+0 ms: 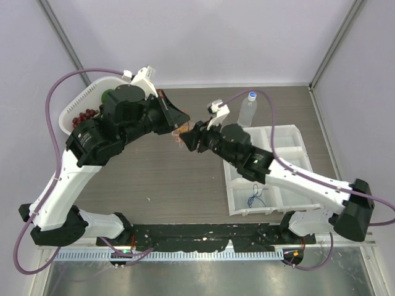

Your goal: Untangle the cables

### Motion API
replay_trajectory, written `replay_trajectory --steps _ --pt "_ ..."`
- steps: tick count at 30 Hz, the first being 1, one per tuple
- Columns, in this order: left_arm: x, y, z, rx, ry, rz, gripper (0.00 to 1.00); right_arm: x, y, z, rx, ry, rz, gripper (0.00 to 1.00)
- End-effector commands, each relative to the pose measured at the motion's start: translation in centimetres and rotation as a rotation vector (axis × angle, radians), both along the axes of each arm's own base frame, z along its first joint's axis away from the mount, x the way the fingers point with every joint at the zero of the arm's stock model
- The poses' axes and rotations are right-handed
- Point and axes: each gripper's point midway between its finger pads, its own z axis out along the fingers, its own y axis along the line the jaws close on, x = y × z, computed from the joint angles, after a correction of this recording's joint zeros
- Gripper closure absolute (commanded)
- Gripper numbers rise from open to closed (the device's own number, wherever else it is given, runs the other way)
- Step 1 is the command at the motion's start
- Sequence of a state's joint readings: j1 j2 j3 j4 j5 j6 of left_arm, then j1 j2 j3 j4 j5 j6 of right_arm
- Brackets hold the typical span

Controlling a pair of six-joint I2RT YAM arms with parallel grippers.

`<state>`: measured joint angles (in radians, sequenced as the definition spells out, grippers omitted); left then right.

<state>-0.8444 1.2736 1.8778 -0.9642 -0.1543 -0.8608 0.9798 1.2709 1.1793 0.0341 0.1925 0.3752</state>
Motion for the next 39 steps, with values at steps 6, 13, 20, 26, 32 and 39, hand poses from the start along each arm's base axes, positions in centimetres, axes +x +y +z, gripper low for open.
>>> replay_trajectory --steps 6,13,20,26,32,39 --pt "-0.6 1.0 9.7 -0.136 -0.210 -0.010 1.00 0.2 2.1 -24.8 -0.238 0.351 -0.017 0.64" --pt "-0.1 3.1 10.5 -0.087 -0.265 0.063 1.00 -0.7 -0.6 -24.4 -0.310 0.335 -0.043 0.38" --pt "0.5 3.7 9.0 -0.017 -0.259 0.096 1.00 -2.6 -2.6 -20.3 -0.268 0.351 -0.028 0.33" --pt "0.5 2.1 5.8 0.035 -0.189 0.031 1.00 -3.5 -5.0 -10.5 -0.191 0.233 -0.027 0.32" --pt "-0.4 0.2 2.0 0.098 -0.072 -0.083 1.00 -5.0 -6.4 -1.7 -0.102 0.078 0.095 0.28" --pt "-3.7 -4.6 -1.8 0.080 0.088 -0.394 1.00 -6.4 -6.6 2.9 -0.147 -0.106 0.218 0.29"
